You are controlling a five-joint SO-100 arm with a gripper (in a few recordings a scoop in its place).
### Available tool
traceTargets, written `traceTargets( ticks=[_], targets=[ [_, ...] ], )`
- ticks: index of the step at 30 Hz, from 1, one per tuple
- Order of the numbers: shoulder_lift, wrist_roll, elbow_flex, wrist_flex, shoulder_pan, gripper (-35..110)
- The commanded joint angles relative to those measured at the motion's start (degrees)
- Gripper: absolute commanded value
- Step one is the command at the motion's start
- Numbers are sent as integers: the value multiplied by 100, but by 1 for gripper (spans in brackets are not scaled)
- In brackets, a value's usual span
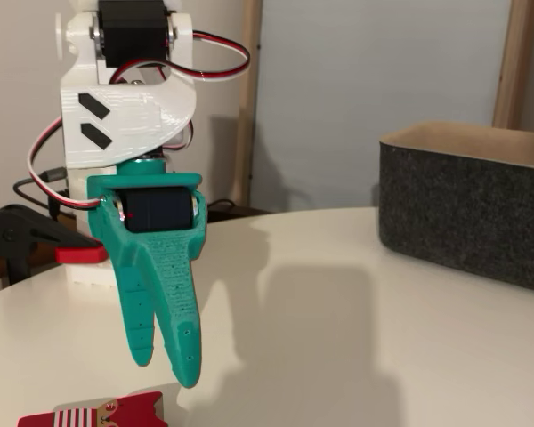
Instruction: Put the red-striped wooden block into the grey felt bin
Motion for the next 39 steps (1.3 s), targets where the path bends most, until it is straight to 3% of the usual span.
traceTargets(
  ticks=[1, 7, 18, 39],
  targets=[
    [-53, 26, -211, -97, 141, 42],
    [-79, -9, -237, -26, 343, 41],
    [-88, -554, -211, 1116, 439, 45],
    [-1415, -729, -879, 1143, 457, 44]
  ],
)
